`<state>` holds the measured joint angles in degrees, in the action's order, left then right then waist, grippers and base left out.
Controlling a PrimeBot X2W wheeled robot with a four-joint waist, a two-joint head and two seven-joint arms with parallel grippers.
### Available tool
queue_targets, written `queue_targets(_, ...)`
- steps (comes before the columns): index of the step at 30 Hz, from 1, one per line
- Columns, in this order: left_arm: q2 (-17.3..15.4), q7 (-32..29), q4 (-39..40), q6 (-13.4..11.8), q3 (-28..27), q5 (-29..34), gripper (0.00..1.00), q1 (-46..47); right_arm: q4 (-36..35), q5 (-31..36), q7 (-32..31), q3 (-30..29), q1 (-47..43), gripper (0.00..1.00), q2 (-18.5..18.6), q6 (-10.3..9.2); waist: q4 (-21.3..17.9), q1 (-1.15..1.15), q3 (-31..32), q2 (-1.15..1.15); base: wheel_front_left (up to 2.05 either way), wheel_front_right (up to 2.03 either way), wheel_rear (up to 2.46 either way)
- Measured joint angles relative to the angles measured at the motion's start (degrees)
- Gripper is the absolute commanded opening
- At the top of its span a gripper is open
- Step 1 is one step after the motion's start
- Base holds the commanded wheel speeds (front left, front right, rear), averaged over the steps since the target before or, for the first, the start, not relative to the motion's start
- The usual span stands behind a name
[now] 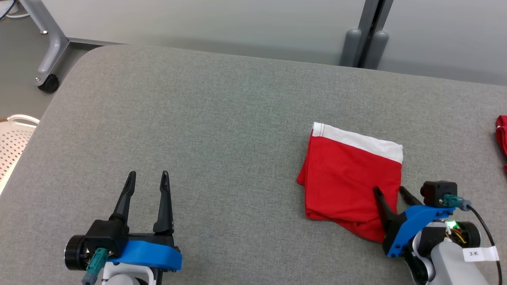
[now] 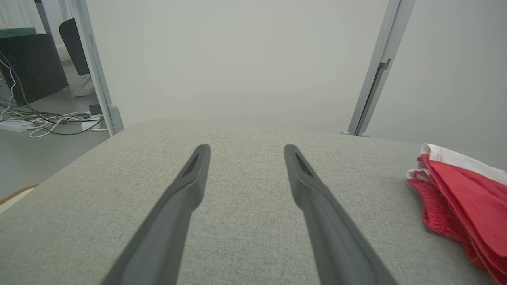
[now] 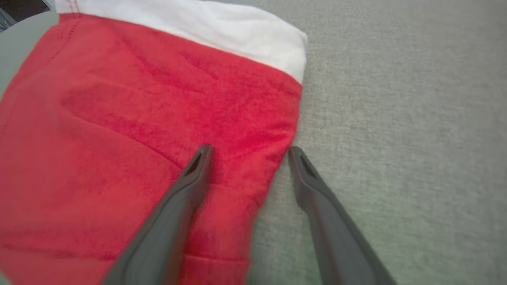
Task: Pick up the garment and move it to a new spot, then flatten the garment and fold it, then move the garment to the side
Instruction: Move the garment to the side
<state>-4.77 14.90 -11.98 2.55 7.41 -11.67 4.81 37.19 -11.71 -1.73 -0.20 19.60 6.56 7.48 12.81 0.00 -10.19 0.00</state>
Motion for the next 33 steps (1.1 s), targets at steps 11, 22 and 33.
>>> queue_targets(11,0.5,0.1,-0.6,0.3,0.6,0.1,1.0,1.2,6.2,-3.8,1.5,2.9,3.0,0.0,-1.2,0.0,0.1,0.0,-0.3,0.0,0.0,0.0,0.0)
queue_targets(22,0.8,0.1,-0.6,0.3,0.0,0.1,1.0,0.1,8.3,-5.2,7.1,5.8,3.1,0.0,-0.1,0.01,-0.9,0.0,1.0,0.0,0.0,0.0,0.0)
queue_targets(33,0.8,0.1,0.5,0.1,-0.7,0.2,1.0,-0.5,2.7,-7.8,8.2,8.2,-0.1,0.0,5.7,0.01,-10.1,0.0,-0.4,0.0,0.0,0.0,0.0)
